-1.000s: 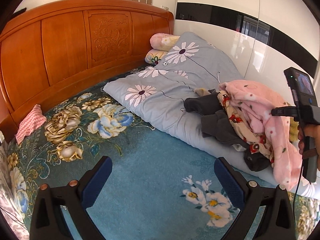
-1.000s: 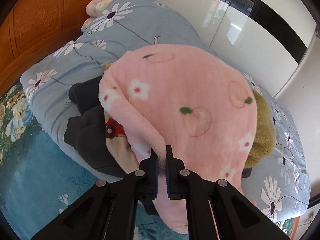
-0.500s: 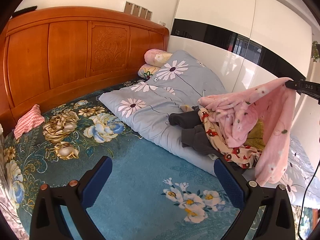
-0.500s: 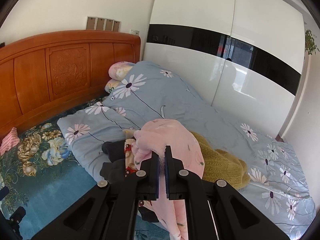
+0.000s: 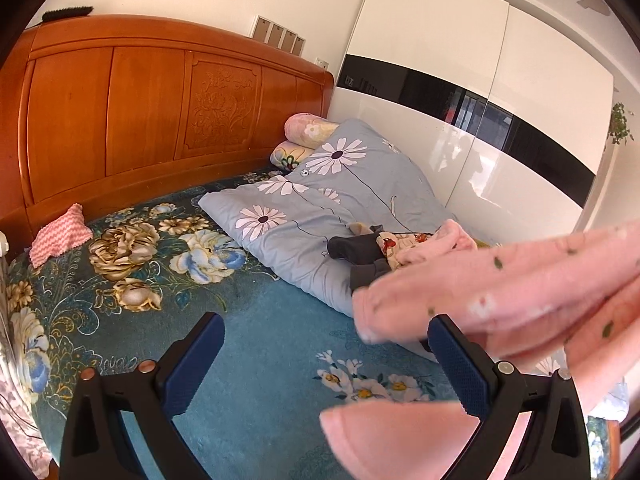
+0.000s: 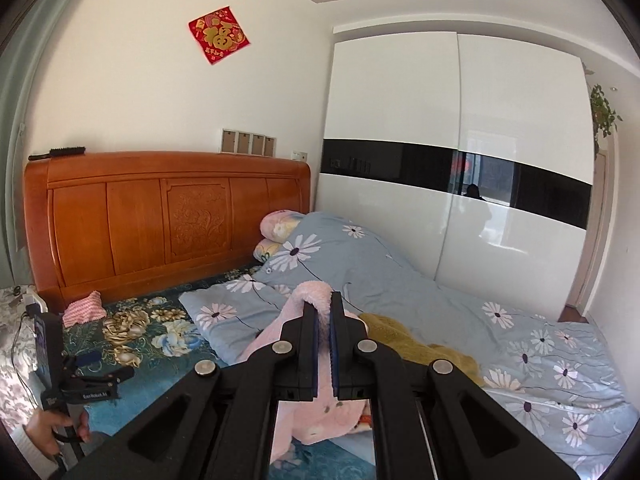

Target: Fold clothes

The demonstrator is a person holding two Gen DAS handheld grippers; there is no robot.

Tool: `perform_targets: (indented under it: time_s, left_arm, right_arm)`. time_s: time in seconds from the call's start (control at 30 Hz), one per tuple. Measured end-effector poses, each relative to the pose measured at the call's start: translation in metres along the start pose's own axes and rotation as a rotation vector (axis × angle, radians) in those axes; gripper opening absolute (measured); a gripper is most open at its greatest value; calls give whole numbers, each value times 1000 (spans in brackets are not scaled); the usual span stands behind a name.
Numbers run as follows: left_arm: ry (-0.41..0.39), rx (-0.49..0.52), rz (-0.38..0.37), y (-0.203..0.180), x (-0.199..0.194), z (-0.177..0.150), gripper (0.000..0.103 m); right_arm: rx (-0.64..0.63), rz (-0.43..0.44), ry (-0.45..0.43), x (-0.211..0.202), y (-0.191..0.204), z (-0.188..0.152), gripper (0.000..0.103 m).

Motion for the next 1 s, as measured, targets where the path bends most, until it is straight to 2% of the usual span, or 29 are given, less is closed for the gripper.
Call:
perform_targets:
  time_s: [0.17,0.37,0.57,0.6,0.7,0.73,0.83,1.0]
  left_arm:
    - [57,7,-32,-13,8,-24,103]
    - [215,4,-95,-43,40,-71,103]
    - [469,-89,-183,-89,88,-141,103]
    - [510,-98,-182,-98,97,-154,102]
    - [629,-92,-153,-120,118,-195,102]
    - [667,-95,-142,-126,124,-209,101]
    - [754,-142,-95,-132,133,-242,100]
    - [864,-295,-48,-127,137,-275,96]
  right_arm:
    - [128,-237,180,-21,-99,-92,4]
    - [314,-542,412,-43,-225,-225,4]
    - [473,-623,690,-56,-270,-380,4]
    - [491,-625,717,-59,-272,-396,5]
    - [516,-610,760,-68,-267,-426,6]
    - [507,-601,769,-70,-266,-428,15]
    - [488,-571,745,-64,-262,-415,36]
    - [458,-520,692,-53,-255,-390,42]
Point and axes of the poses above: each gripper's, at about its wrist camera, not at the fingertips, and x roughly the way its jaws point, y to its left, z to its top, the point moved 10 cm from there along x, roughly the way its jaws point
